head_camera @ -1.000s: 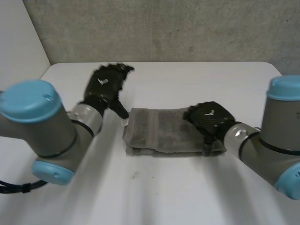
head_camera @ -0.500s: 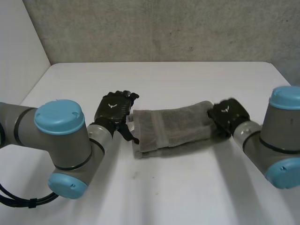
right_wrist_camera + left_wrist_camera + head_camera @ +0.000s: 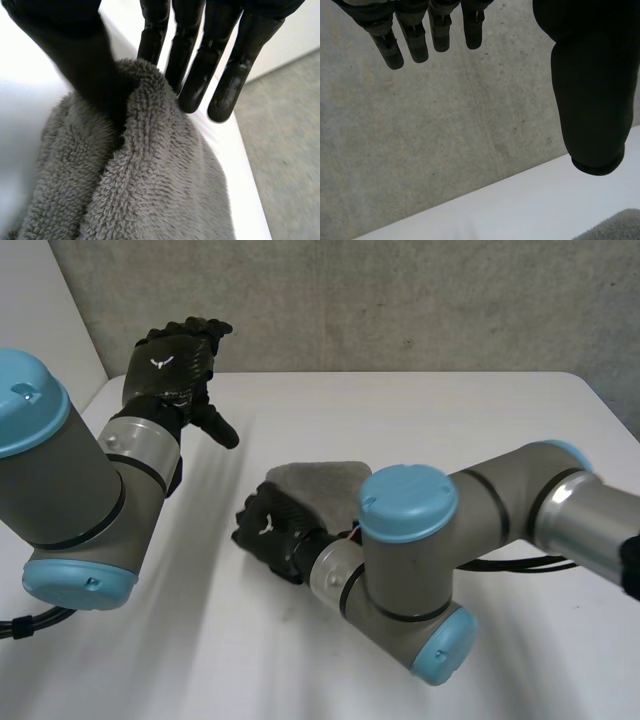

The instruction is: Fold the towel.

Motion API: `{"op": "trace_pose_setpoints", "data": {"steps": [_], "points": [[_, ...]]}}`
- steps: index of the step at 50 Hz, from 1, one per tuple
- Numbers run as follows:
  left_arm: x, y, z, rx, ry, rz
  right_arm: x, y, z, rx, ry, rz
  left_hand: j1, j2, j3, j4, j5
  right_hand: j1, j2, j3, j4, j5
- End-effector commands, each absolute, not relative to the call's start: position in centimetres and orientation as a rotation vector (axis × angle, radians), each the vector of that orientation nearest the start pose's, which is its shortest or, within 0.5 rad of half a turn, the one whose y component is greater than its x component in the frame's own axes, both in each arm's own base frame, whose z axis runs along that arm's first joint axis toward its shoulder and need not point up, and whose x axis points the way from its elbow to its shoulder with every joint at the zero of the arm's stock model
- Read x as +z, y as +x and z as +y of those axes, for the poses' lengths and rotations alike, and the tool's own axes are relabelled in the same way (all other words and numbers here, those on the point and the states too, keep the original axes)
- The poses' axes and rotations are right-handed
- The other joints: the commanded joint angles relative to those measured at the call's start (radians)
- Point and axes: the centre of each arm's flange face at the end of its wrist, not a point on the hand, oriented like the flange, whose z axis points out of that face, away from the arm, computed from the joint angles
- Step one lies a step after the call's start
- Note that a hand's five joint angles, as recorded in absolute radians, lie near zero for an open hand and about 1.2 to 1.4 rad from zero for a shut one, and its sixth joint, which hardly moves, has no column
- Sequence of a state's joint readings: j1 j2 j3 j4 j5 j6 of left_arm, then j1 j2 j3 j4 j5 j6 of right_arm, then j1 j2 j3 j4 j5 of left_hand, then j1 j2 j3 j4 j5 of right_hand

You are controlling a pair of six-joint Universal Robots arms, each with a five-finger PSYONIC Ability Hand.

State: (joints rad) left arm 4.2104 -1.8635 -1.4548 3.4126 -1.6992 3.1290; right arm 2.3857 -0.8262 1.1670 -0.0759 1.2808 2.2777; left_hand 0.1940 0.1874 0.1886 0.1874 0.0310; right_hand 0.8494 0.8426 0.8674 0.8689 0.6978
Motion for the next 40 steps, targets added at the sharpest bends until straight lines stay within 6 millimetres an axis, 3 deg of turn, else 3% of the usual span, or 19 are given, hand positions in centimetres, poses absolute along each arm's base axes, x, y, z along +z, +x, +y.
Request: {"op": "trace_pose_setpoints", "data": {"steps": [1,3,6,12,13,14,17,20,22,25,29,32,34,35,36,37,38,39,40], "points": [[25.9,-29.1,-27.5,-2.489,0.398,2.37,19.8,38.1,-20.9,-1.835,-1.514,1.683,0.005,0.011,0.01,0.011,-0.007,-0.675,-0.668,-0.693,-0.694,-0.698],[25.5,-29.3,-27.5,-2.476,0.405,2.387,20.8,35.8,-22.7,-1.8,-1.287,1.82,0.005,0.011,0.01,0.011,-0.007,-0.675,-0.668,-0.693,-0.694,-0.698],[24.3,-30.0,-27.2,-2.443,0.436,2.43,20.9,34.3,-23.4,-1.74,-1.136,1.909,0.005,0.011,0.01,0.011,-0.007,-0.675,-0.668,-0.693,-0.694,-0.698],[21.2,-31.0,-26.7,-2.349,0.5,2.511,19.6,31.9,-25.3,-1.642,-1.011,2.069,0.008,0.014,0.013,0.014,-0.004,-0.675,-0.668,-0.693,-0.694,-0.698],[19.5,-31.7,-26.3,-2.293,0.547,2.553,19.6,31.9,-25.3,-1.641,-1.011,2.069,0.008,0.014,0.013,0.014,-0.004,-0.675,-0.668,-0.693,-0.694,-0.698],[19.5,-31.7,-26.3,-2.292,0.548,2.554,19.1,31.6,-25.6,-1.622,-0.995,2.093,0.008,0.014,0.013,0.014,-0.004,-0.675,-0.668,-0.693,-0.694,-0.698],[16.2,-32.6,-25.8,-2.183,0.622,2.622,18.0,31.5,-25.8,-1.587,-0.978,2.117,0.008,0.014,0.013,0.014,-0.004,-0.675,-0.668,-0.693,-0.694,-0.698],[15.2,-32.7,-25.8,-2.146,0.634,2.64,16.3,31.9,-26.3,-1.526,-0.953,2.126,0.011,0.017,0.016,0.017,-0.001,-0.675,-0.668,-0.693,-0.694,-0.698],[13.4,-32.8,-25.8,-2.08,0.655,2.67,14.3,32.1,-26.8,-1.472,-0.942,2.149,0.014,0.02,0.019,0.02,0.002,-0.675,-0.668,-0.693,-0.694,-0.698],[12.2,-32.8,-25.8,-2.038,0.664,2.689,13.5,32.2,-27.0,-1.457,-0.945,2.158,0.017,0.023,0.022,0.023,0.005,-0.675,-0.668,-0.693,-0.694,-0.698],[11.9,-32.8,-25.9,-2.031,0.665,2.693,12.0,32.4,-27.2,-1.42,-0.961,2.181,0.017,0.023,0.022,0.023,0.005,-0.675,-0.668,-0.693,-0.694,-0.698],[12.5,-32.8,-25.9,-2.044,0.664,2.685,12.6,32.4,-27.3,-1.435,-0.954,2.174,0.011,0.017,0.016,0.017,-0.001,-0.675,-0.668,-0.693,-0.694,-0.698],[13.5,-32.8,-26.0,-2.079,0.655,2.668,13.4,32.4,-27.4,-1.46,-0.947,2.16,0.011,0.017,0.016,0.017,-0.001,-0.675,-0.668,-0.693,-0.694,-0.698],[14.8,-32.8,-26.0,-2.126,0.641,2.645,14.8,32.1,-27.6,-1.497,-0.927,2.141,0.008,0.014,0.013,0.014,-0.004,-0.675,-0.668,-0.693,-0.694,-0.698],[14.9,-32.8,-26.0,-2.127,0.641,2.645,16.4,31.7,-27.9,-1.549,-0.906,2.12,0.008,0.014,0.013,0.014,-0.004,-0.675,-0.668,-0.693,-0.694,-0.698],[16.2,-32.8,-26.0,-2.174,0.631,2.621,16.5,31.7,-27.9,-1.549,-0.906,2.12,0.008,0.014,0.013,0.014,-0.004,-0.675,-0.668,-0.693,-0.694,-0.698],[17.7,-32.7,-26.0,-2.228,0.616,2.591,18.2,31.2,-28.1,-1.604,-0.885,2.095,0.008,0.014,0.013,0.014,-0.004,-0.675,-0.668,-0.693,-0.694,-0.698],[17.7,-32.7,-26.0,-2.229,0.616,2.591,20.0,30.9,-28.2,-1.661,-0.863,2.064,0.008,0.014,0.013,0.014,-0.004,-0.675,-0.668,-0.693,-0.694,-0.698],[19.4,-32.5,-25.9,-2.283,0.595,2.557,20.0,30.9,-28.2,-1.661,-0.863,2.064,0.008,0.014,0.013,0.014,-0.004,-0.675,-0.668,-0.693,-0.694,-0.698]]}}
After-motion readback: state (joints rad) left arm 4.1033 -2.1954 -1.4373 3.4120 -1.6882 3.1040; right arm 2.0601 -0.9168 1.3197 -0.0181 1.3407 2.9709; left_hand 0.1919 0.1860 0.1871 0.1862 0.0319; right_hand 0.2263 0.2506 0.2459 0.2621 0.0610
